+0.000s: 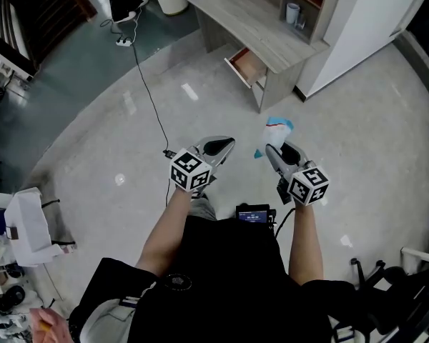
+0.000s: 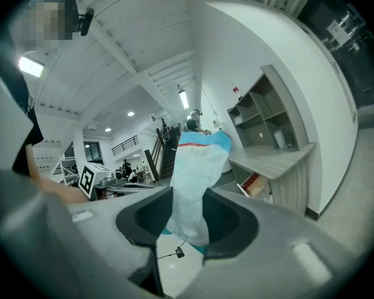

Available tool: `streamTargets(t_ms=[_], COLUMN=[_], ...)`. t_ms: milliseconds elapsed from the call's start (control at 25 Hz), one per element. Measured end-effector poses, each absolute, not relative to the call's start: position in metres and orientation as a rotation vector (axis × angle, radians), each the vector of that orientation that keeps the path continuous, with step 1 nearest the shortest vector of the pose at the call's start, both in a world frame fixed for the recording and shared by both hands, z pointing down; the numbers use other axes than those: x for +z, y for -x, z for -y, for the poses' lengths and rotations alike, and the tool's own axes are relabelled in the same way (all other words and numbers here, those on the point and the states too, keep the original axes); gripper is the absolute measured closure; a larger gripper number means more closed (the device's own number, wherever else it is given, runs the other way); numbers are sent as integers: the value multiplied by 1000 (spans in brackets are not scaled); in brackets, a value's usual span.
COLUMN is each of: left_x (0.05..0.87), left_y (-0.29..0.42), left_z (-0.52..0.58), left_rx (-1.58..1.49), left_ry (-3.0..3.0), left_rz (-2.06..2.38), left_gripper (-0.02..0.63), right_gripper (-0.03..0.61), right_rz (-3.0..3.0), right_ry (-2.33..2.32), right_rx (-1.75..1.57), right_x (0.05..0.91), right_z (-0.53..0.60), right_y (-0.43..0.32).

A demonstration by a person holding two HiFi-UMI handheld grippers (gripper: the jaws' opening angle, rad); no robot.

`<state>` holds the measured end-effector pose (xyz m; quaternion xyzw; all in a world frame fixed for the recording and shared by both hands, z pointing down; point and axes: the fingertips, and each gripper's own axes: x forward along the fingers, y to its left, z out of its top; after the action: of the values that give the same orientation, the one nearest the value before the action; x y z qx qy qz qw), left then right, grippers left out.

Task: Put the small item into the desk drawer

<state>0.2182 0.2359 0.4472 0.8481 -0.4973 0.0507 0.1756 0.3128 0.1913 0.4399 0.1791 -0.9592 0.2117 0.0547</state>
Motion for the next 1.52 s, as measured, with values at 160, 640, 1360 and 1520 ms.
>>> streamTargets(t_ms=[160,640,1360,1520], left_x=[452,460,462,460], left_y=[-216,-187,-93,-71], left_z=[-235,-201,-128,-116], left_rx=[145,110,74,68], left_ry=[-2389,-2425,-2475,-2490], left_rz=[1405,1338,1223,1200], left_gripper=[612,611,611,612], right_gripper=[428,428,428,428], right_rz=[2910,2854,2793,2777], right_ry=[-533,-628,-675,-710], right_rx=[592,591,602,603], right_x=[443,452,455,454], right_z=[-192,-169,-113,-103], right_y=[-312,-289,-186,-165])
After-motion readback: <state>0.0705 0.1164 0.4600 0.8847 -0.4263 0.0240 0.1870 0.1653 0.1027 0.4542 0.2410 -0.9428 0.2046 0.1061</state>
